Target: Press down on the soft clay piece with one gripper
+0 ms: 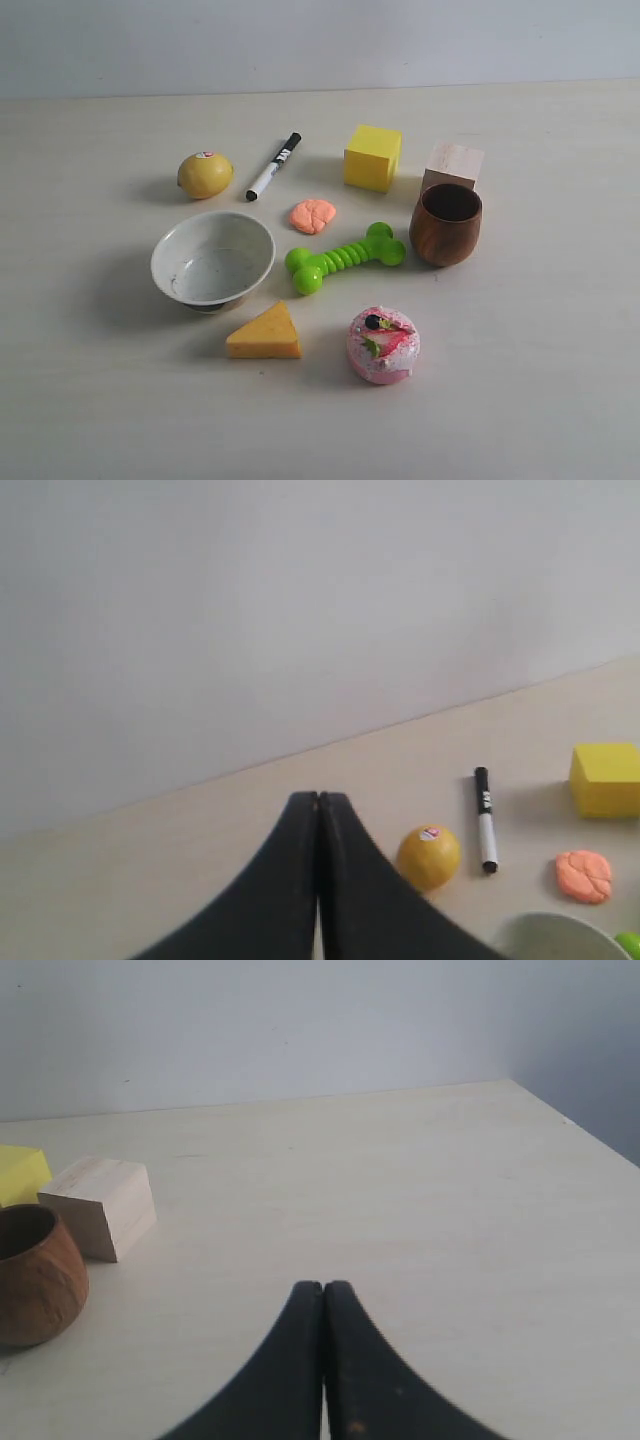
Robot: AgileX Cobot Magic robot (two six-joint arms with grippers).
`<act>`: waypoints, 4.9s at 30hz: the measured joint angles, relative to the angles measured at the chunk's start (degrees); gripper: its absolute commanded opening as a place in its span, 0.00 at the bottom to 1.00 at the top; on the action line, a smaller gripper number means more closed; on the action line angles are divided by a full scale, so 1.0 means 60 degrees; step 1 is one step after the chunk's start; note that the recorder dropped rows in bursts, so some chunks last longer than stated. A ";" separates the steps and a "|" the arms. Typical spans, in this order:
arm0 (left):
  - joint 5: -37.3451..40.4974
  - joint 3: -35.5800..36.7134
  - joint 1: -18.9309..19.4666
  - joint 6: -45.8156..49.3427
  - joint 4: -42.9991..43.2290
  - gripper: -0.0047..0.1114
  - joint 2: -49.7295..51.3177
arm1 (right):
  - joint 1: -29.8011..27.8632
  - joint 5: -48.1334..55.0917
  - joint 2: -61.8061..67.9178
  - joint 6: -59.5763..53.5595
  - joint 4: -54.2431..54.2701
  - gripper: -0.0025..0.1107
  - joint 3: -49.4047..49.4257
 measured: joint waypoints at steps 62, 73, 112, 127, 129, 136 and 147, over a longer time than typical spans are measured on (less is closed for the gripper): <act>0.3493 -0.6597 -0.3372 0.0969 -0.0225 0.04 0.9995 | 0.0000 -0.0017 0.0000 0.0000 0.0000 0.02 0.0000; 0.3736 -0.6803 -0.3372 0.1272 -0.0225 0.04 1.0739 | 0.0000 -0.0017 0.0000 0.0000 0.0000 0.02 0.0000; 0.4541 -0.9867 -0.4004 0.1793 -0.0803 0.04 1.4727 | 0.0000 -0.0017 0.0000 0.0000 0.0000 0.02 0.0000; 0.4731 -1.0196 -0.3871 0.1514 -0.0192 0.04 1.5192 | 0.0000 0.0001 0.0000 0.0000 0.0000 0.02 0.0000; 0.4731 -1.0196 -0.3841 0.1495 -0.0171 0.04 1.5235 | 0.0000 0.0001 0.0000 0.0000 0.0000 0.02 0.0000; 0.4731 -1.0196 -0.3821 0.1498 -0.0154 0.04 1.5371 | 0.0000 0.0001 0.0000 0.0000 0.0000 0.02 0.0000; 0.4423 -1.0217 -0.3821 0.1476 -0.0154 0.04 1.5586 | 0.0000 0.0001 0.0000 0.0000 0.0000 0.02 0.0000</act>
